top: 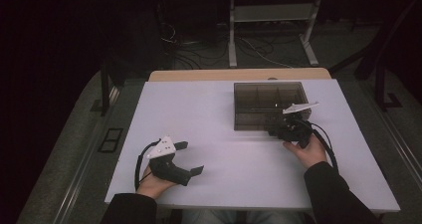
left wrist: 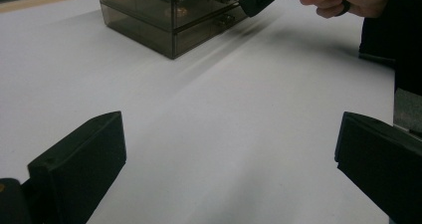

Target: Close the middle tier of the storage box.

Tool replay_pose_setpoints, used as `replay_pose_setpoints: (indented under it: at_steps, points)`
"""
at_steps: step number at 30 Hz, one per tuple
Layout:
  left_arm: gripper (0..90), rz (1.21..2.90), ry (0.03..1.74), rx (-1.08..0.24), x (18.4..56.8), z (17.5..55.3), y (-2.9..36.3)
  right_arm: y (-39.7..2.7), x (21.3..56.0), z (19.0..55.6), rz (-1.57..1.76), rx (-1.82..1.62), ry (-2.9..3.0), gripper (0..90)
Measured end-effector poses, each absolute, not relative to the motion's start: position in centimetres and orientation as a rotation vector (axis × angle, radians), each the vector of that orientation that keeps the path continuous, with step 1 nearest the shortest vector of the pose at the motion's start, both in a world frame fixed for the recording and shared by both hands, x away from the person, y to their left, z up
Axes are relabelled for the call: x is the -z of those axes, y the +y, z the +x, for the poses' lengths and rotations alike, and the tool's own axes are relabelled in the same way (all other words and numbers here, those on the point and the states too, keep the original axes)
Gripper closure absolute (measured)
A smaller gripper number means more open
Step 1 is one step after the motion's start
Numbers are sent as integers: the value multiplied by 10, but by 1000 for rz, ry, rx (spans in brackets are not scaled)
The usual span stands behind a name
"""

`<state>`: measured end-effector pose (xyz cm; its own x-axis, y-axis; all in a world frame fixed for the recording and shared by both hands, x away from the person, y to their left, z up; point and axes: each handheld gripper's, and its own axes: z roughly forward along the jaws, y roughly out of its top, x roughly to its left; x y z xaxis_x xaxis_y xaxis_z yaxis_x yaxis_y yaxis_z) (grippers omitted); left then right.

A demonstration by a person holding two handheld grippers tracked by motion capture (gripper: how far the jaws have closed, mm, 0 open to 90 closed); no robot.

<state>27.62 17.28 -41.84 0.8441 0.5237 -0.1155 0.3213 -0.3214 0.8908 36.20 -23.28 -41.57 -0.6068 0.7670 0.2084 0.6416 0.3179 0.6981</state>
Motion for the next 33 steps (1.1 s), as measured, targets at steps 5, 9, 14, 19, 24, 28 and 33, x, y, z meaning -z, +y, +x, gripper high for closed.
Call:
replay_pose_setpoints:
  at_steps: [5, 9, 14, 19, 24, 28, 33]
  points:
    - [0, 1928, 630, -231, 418, 276, 173, -235, 413, 355, 1289, -1164, 2409, 585]
    - [0, 1928, 631, -230, 418, 276, 173, -237, 411, 350, 1263, -1178, 2414, 401]
    - [0, 1920, 634, -229, 418, 276, 173, -240, 406, 342, 1214, -1233, 2408, 178]
    - [0, 1915, 635, -228, 417, 275, 174, -243, 401, 332, 1204, -1272, 2413, 77]
    - [0, 1908, 642, -228, 417, 275, 175, -246, 399, 325, 1217, -1265, 2401, 1]
    - [0, 1904, 647, -227, 417, 276, 175, -251, 398, 319, 1222, -1280, 2391, 1]
    - [0, 1904, 647, -227, 417, 276, 176, -256, 397, 311, 1235, -1315, 2377, 1]
